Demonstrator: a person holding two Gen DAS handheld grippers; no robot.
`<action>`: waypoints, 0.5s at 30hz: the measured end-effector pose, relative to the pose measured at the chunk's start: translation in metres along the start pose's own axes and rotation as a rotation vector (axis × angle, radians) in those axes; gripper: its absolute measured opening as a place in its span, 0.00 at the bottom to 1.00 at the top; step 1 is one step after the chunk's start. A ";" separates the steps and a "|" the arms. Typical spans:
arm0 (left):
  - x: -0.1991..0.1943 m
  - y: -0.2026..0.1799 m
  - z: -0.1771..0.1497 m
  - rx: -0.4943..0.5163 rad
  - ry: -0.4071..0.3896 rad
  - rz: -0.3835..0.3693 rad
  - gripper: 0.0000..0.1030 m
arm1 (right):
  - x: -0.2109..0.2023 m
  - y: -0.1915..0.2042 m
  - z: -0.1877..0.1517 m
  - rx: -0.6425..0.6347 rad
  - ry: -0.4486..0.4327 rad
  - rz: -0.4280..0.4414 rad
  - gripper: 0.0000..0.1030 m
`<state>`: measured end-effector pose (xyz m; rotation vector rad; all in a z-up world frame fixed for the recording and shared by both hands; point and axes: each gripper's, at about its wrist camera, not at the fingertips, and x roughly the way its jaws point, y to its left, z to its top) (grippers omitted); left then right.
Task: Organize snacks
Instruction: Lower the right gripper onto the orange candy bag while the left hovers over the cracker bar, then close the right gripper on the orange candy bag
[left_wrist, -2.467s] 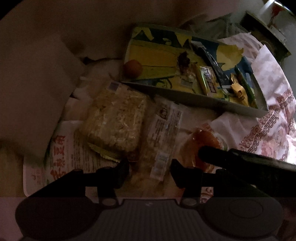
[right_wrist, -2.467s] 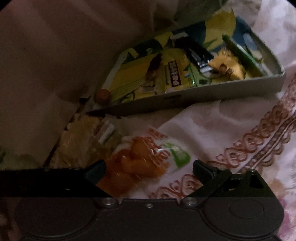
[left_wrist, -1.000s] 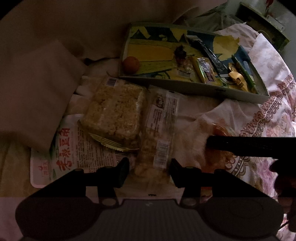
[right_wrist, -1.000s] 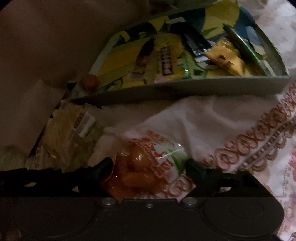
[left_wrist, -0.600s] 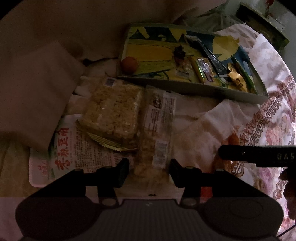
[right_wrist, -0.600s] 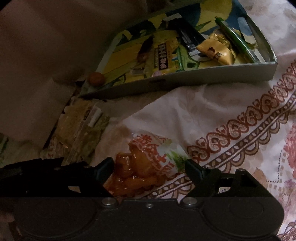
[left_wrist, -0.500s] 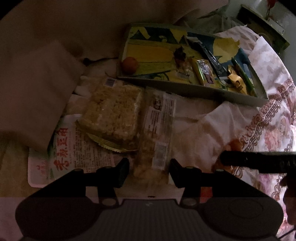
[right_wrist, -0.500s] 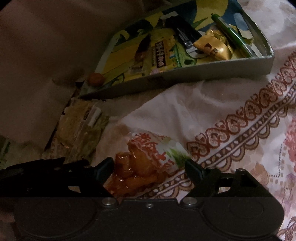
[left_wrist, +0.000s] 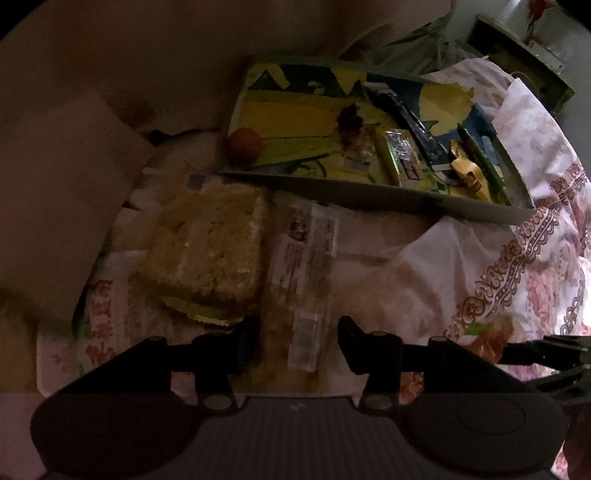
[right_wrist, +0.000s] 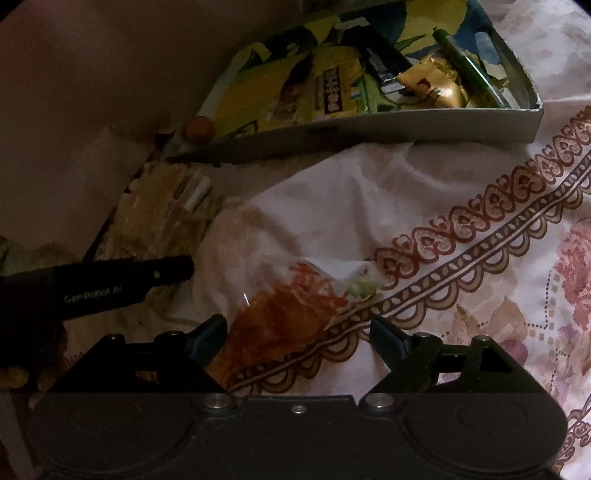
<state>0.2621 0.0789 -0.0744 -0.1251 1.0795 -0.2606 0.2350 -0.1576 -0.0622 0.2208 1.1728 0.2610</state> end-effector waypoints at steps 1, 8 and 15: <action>0.001 -0.001 0.000 0.000 -0.001 0.000 0.51 | 0.000 0.001 0.000 -0.004 0.001 -0.003 0.83; 0.000 -0.010 -0.006 0.052 -0.002 0.018 0.49 | 0.000 -0.002 -0.001 0.006 0.001 -0.022 0.84; -0.009 -0.016 -0.017 0.072 0.013 0.018 0.45 | -0.006 -0.008 -0.007 0.042 -0.004 -0.030 0.83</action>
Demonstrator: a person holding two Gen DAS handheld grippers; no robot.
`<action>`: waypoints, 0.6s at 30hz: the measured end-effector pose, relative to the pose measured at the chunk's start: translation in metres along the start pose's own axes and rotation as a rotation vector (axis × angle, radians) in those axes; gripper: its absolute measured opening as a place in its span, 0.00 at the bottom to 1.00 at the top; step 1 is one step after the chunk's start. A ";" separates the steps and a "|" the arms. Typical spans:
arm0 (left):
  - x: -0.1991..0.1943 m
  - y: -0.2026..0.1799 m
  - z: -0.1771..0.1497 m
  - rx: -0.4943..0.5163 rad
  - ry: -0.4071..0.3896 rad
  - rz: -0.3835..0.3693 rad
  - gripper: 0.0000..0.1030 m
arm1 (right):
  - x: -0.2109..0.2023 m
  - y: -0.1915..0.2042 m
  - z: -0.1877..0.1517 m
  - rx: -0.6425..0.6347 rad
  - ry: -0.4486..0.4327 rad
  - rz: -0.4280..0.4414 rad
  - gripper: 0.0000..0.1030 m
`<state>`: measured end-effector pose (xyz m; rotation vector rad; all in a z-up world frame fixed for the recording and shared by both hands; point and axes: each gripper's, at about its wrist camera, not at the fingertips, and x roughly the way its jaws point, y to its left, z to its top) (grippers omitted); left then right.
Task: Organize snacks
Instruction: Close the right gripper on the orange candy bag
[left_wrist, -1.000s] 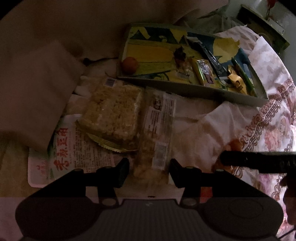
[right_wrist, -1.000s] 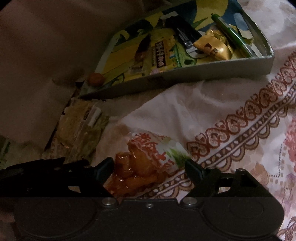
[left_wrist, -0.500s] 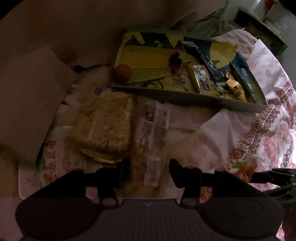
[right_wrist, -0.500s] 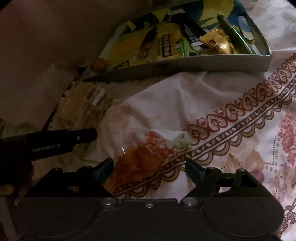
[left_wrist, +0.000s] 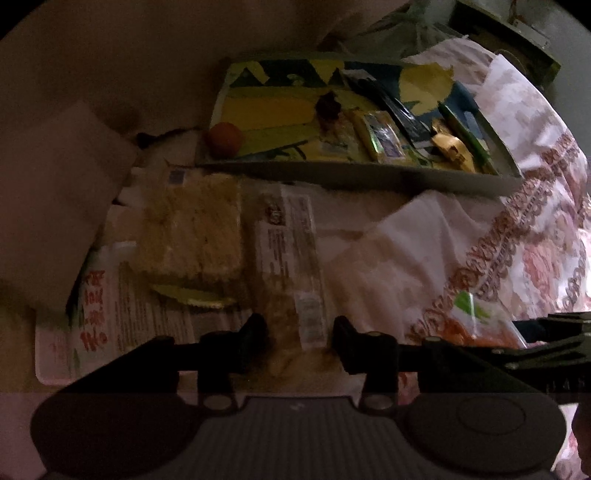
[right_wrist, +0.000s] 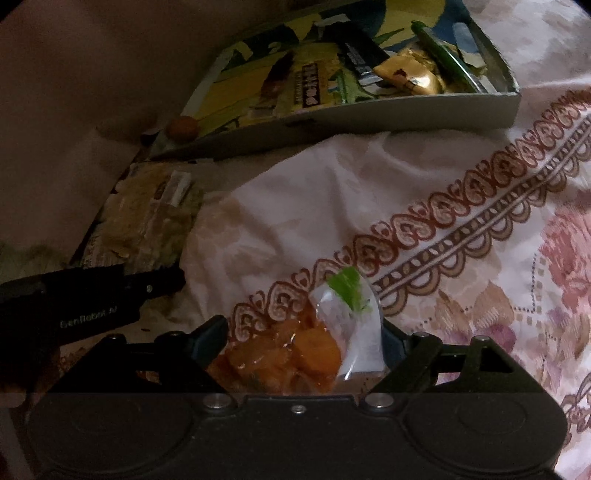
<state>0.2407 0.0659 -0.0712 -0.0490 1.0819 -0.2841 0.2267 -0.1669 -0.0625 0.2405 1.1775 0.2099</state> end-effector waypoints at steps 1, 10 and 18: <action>-0.001 -0.001 -0.002 -0.005 0.006 -0.006 0.45 | -0.002 -0.001 -0.002 0.009 -0.003 0.001 0.83; -0.009 0.003 -0.009 -0.043 0.036 -0.027 0.44 | -0.019 -0.016 -0.019 0.136 -0.004 0.046 0.88; -0.006 0.003 -0.007 -0.031 0.033 -0.024 0.44 | -0.014 -0.019 -0.022 0.141 0.031 0.046 0.92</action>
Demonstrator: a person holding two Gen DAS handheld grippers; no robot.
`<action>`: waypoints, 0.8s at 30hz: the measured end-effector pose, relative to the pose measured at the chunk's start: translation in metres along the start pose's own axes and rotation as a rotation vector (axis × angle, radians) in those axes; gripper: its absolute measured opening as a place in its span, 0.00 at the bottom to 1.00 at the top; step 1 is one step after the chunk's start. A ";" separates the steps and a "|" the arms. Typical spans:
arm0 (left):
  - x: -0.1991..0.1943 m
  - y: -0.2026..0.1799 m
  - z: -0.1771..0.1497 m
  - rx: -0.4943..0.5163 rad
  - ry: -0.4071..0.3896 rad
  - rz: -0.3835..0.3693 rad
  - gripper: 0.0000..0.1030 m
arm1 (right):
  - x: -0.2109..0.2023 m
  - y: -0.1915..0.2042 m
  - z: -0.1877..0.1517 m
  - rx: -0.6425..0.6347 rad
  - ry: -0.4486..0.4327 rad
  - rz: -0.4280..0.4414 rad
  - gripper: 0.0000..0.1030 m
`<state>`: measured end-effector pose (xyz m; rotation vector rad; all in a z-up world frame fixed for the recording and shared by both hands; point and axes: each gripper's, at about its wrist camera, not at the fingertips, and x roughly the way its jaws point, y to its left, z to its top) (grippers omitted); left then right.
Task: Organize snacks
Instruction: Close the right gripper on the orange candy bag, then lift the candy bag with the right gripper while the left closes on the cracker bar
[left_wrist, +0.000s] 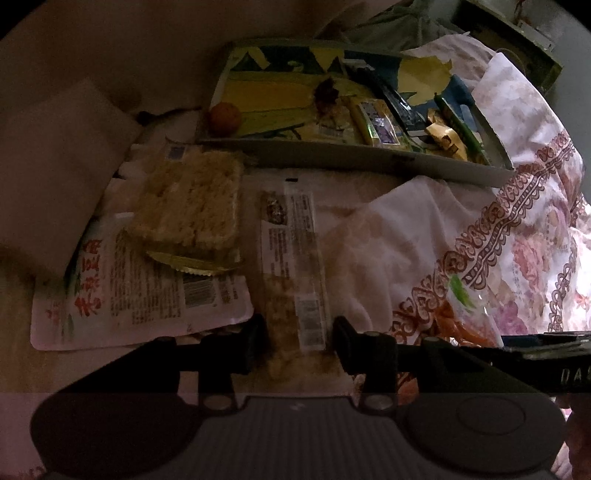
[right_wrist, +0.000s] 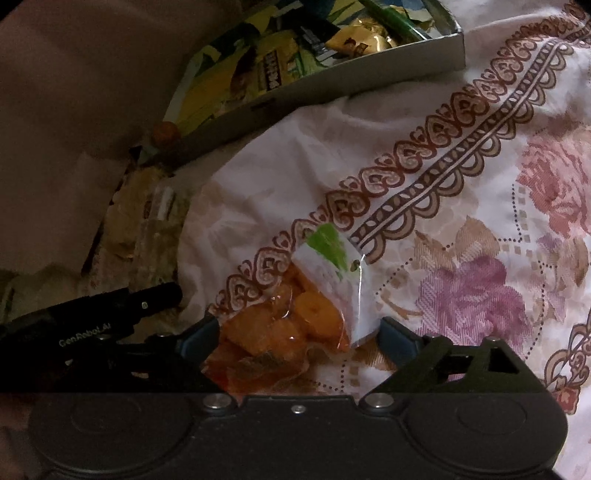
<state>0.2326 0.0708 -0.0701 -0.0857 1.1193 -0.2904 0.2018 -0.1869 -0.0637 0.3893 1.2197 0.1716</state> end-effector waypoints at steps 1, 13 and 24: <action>0.000 0.000 0.000 -0.002 -0.001 -0.002 0.44 | 0.001 0.002 0.000 -0.016 0.008 -0.004 0.92; 0.004 0.002 0.004 -0.012 -0.004 -0.016 0.44 | 0.000 0.055 0.003 -0.690 0.076 0.021 0.97; 0.013 -0.006 0.010 0.036 -0.018 -0.010 0.50 | 0.022 0.070 -0.034 -1.189 0.069 -0.026 0.94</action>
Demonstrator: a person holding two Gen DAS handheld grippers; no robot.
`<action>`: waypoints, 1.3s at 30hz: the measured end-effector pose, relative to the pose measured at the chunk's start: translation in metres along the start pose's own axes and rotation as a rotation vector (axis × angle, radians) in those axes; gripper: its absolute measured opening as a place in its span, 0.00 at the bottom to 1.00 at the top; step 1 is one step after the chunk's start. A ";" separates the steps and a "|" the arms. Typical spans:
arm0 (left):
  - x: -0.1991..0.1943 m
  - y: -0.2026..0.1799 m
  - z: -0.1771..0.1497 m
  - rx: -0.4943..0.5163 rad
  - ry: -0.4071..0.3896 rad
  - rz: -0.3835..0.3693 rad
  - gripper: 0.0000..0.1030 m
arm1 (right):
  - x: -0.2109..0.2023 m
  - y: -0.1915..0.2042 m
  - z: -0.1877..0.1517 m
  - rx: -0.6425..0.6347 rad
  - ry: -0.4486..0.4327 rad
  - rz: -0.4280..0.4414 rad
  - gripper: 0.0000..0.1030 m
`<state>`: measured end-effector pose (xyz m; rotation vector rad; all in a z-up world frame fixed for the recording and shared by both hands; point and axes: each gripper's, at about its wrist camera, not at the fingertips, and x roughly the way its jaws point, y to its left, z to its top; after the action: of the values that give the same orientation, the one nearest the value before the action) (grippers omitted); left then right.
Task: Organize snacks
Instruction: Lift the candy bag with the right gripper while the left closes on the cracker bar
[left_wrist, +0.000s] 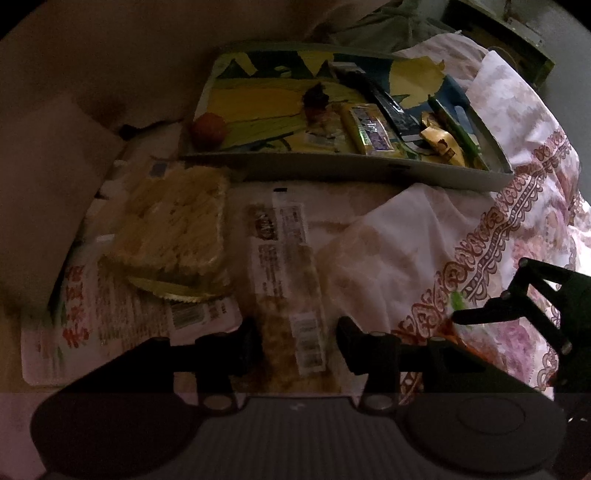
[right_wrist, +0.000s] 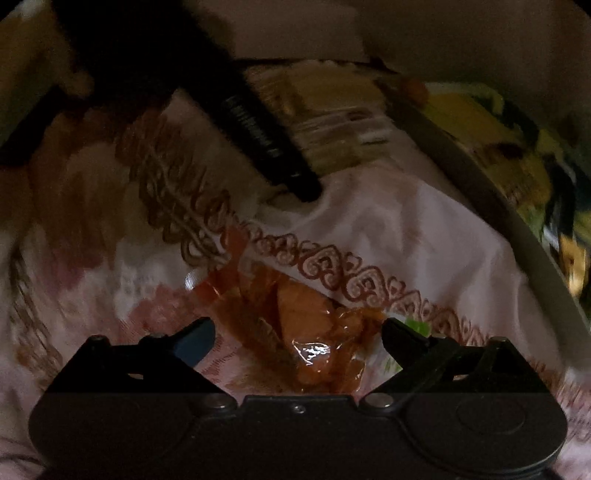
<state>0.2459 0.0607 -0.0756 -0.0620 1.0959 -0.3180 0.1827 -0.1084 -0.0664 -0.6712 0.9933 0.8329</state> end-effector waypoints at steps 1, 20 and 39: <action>0.001 0.000 0.001 0.003 -0.002 0.000 0.50 | 0.003 0.004 -0.001 -0.027 -0.001 -0.019 0.94; -0.004 0.000 -0.005 0.033 0.010 -0.007 0.44 | 0.001 -0.036 0.008 0.288 -0.049 -0.086 0.48; -0.011 0.000 -0.004 -0.017 -0.011 -0.042 0.41 | -0.015 -0.065 -0.005 0.628 -0.140 -0.048 0.47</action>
<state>0.2372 0.0640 -0.0678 -0.1015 1.0873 -0.3458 0.2309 -0.1511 -0.0472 -0.0957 1.0333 0.4742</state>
